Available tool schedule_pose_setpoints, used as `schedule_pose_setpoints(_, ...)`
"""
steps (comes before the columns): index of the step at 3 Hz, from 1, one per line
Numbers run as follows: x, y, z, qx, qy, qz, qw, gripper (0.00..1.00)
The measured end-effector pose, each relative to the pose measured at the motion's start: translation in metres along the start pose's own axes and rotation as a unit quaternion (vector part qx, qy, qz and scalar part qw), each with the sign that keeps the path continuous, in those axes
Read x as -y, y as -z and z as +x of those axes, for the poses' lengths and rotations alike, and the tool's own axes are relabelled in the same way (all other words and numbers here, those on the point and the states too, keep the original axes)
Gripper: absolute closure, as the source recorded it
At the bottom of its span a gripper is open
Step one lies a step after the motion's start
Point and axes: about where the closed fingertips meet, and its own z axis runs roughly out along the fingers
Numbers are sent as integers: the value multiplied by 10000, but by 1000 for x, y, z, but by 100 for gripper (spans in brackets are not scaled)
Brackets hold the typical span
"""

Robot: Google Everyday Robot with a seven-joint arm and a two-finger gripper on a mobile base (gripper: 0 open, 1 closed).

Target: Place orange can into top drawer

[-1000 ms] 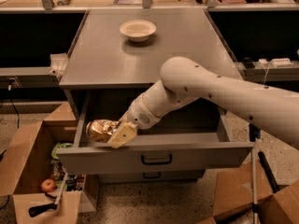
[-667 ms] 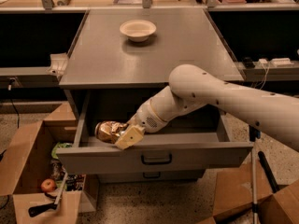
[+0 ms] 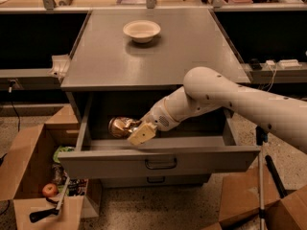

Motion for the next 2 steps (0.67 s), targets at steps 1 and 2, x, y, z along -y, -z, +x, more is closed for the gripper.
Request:
schedule_pose_setpoints(1, 1, 0, 0, 7, -8, 9, 10000, 52)
schedule_pose_setpoints(2, 1, 0, 0, 7, -7, 8, 10000, 29)
